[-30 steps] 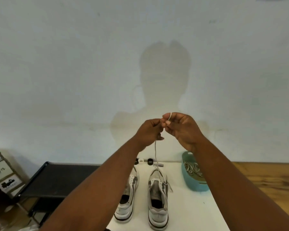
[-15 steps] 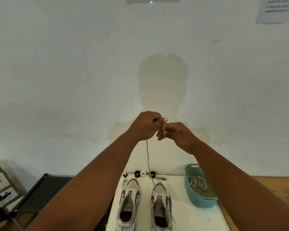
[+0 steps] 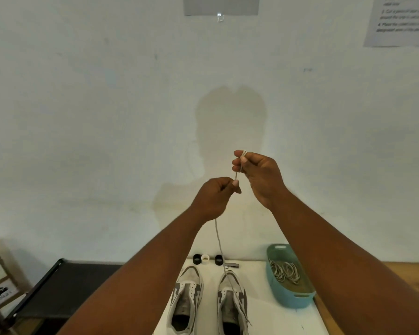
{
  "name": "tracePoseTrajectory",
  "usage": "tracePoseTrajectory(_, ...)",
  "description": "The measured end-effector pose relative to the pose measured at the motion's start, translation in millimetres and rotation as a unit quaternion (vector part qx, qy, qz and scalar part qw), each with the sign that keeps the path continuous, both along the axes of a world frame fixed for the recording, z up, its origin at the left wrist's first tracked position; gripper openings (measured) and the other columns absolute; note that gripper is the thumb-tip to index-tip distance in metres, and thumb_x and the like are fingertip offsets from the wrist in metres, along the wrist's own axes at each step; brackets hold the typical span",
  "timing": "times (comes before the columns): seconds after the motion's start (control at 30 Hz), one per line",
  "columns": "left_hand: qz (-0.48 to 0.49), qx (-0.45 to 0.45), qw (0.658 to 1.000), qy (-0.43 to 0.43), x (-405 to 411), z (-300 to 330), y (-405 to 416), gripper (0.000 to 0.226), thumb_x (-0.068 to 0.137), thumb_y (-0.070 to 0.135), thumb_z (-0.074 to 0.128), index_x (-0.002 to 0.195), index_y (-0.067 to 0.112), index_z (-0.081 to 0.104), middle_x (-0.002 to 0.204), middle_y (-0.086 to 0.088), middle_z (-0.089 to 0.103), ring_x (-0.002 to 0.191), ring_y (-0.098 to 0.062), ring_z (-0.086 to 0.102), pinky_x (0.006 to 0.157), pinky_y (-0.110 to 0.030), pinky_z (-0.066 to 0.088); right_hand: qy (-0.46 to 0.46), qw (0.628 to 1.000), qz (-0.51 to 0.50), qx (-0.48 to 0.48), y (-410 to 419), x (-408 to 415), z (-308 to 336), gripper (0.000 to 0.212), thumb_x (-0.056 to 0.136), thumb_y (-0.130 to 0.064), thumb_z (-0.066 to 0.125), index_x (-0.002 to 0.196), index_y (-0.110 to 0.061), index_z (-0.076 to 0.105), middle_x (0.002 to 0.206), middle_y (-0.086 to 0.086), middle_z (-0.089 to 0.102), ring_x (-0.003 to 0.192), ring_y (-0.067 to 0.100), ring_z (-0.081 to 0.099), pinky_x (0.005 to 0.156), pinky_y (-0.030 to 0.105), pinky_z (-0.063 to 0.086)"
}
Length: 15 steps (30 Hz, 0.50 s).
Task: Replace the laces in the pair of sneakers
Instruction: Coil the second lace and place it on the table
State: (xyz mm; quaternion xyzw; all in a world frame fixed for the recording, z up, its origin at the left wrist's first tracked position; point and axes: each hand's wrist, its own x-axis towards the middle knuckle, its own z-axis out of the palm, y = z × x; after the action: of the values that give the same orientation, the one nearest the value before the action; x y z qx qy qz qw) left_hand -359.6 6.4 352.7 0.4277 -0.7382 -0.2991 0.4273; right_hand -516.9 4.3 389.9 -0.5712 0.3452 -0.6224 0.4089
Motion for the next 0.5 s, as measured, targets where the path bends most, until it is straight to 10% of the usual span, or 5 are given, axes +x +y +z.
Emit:
tracePoseTrajectory(0.17, -0.017, -0.138, 0.965, -0.22, -4.5, 20.3, 22.1, 0.036, 0.106, 0.041, 0.049, 0.084, 0.025, 0.072, 0.066, 0.018, 0.058, 0.068, -0.003, 0.057, 0.071, -0.03, 0.047, 0.112, 0.993, -0.028, -0.019, -5.4, -9.1, -8.0, 0.016, 0.1, -0.006, 0.059, 0.1, -0.003, 0.075, 0.106, 0.002, 0.075, 0.087, 0.016, 0.074, 0.082, 0.029, 0.055)
tracePoseTrajectory(0.3, -0.01, -0.148, 0.979, -0.139, 4.2, 56.6, 15.2, 0.042, 0.105, 0.04, 0.051, 0.072, 0.016, 0.061, 0.064, 0.003, 0.064, 0.064, -0.016, 0.063, 0.066, -0.037, 0.052, 0.156, 0.982, 0.108, -0.001, 10.4, -13.8, -35.4, 0.023, 0.102, -0.007, 0.052, 0.109, 0.003, 0.072, 0.101, 0.018, 0.074, 0.098, 0.026, 0.071, 0.09, 0.029, 0.053)
tracePoseTrajectory(0.5, -0.055, 0.066, 0.996, 0.02, 13.2, 54.2, -3.5, 0.04, 0.108, 0.042, 0.047, 0.081, 0.014, 0.056, 0.068, 0.002, 0.047, 0.056, -0.015, 0.039, 0.053, -0.028, 0.039, 0.056, 0.989, 0.133, -0.032, 43.1, -1.8, -37.0, 0.023, 0.101, -0.015, 0.055, 0.115, -0.006, 0.071, 0.099, 0.012, 0.075, 0.097, 0.027, 0.071, 0.093, 0.035, 0.054)
